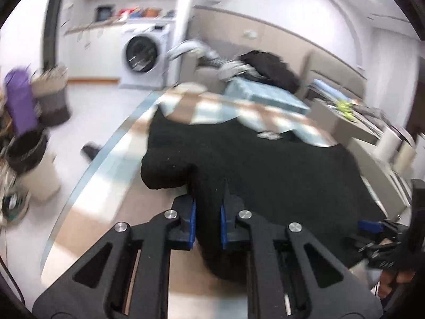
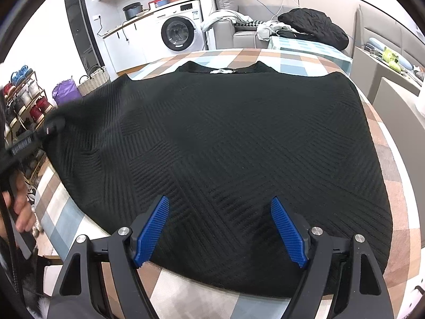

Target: Fold small clothes

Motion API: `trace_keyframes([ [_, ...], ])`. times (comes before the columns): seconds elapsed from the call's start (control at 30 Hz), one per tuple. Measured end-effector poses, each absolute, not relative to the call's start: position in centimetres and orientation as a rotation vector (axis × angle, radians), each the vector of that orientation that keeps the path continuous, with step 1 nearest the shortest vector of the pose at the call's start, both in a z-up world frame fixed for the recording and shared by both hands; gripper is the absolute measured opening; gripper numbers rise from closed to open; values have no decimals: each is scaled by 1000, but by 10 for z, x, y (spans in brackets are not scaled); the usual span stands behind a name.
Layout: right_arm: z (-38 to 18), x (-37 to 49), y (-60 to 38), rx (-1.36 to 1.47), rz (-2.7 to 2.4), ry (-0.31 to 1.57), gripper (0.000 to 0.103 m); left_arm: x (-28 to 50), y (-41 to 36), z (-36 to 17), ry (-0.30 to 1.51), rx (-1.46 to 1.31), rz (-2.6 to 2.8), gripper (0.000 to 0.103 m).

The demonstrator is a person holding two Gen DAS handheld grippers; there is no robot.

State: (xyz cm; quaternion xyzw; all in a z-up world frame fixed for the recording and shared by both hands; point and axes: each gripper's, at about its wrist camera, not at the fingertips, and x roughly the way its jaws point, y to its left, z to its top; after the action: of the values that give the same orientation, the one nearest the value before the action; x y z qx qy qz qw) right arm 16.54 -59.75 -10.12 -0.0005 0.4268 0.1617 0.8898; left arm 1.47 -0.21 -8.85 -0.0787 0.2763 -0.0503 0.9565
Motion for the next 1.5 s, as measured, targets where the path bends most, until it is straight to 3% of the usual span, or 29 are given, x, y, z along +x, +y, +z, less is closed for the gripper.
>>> trace_keyframes([
  [0.27,-83,168,-631,49,273,845,81,32,-119,-76,560,-23,-420,11],
  [0.33,-79,171,-644,65,245,838,81,33,-135,-84,613,6,-484,15],
  [0.43,-72,173,-662,96,210,828,81,26,-144,-95,694,50,-558,35],
  [0.5,-67,174,-671,131,214,821,81,12,-138,-95,673,37,-570,61],
  [0.57,-64,176,-675,166,227,816,81,2,-125,-92,639,20,-568,69],
  [0.97,-76,203,-638,321,463,902,79,18,-38,-117,724,-149,-367,70],
  [1.0,-81,209,-635,342,482,924,78,20,-36,-119,727,-154,-362,70],
  [1.1,-100,222,-632,454,534,989,59,27,-32,-125,727,-159,-351,70],
  [1.17,-108,228,-630,510,555,1019,23,30,-31,-126,729,-166,-347,70],
  [1.2,-108,227,-629,514,553,1012,16,31,-29,-127,729,-171,-345,70],
  [1.37,-60,194,-631,549,646,842,12,29,-23,-119,703,-201,-337,70],
  [1.5,-58,169,-637,535,622,887,12,30,-27,-121,719,-197,-350,70],
])
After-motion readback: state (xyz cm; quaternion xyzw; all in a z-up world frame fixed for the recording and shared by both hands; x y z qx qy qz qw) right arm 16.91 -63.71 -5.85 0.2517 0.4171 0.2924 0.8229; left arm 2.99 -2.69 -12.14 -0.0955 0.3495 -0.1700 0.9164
